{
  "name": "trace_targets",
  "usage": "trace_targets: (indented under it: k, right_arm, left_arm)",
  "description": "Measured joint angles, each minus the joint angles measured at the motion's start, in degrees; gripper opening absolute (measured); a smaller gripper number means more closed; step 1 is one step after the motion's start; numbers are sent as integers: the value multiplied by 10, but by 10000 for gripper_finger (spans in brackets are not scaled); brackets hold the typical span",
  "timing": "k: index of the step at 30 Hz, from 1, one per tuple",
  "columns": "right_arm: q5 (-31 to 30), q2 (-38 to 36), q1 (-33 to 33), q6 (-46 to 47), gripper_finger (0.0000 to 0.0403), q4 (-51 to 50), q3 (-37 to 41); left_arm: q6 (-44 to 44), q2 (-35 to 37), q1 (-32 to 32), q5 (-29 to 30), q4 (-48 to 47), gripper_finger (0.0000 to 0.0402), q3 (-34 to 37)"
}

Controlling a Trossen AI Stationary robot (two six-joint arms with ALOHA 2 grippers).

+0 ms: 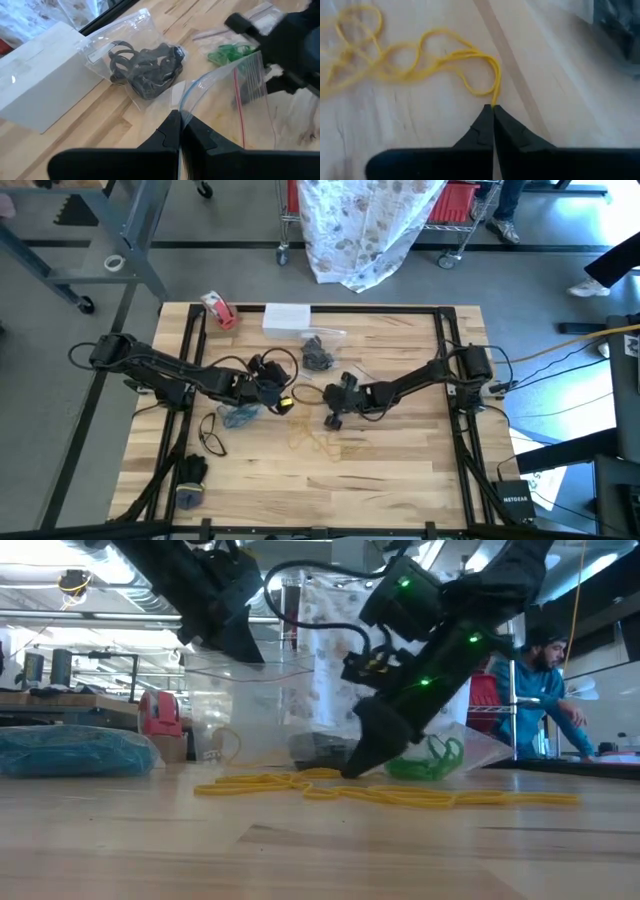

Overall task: Sort rubber bands
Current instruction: Put the yellow rubber band into the transparent zip bag

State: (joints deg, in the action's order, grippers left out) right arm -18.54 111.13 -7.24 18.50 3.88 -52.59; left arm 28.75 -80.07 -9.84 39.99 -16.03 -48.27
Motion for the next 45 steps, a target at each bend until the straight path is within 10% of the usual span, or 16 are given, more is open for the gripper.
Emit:
trace_targets:
  k: [20, 45]
  right_arm:
    - [-92, -235, -93, -75, 0, 13, 2]
    - [-92, -212, -28, -214, 0, 160, 0]
  left_arm:
    - [19, -5, -7, -9, 16, 1, 0]
    - [99, -6, -5, -79, 128, 1, 0]
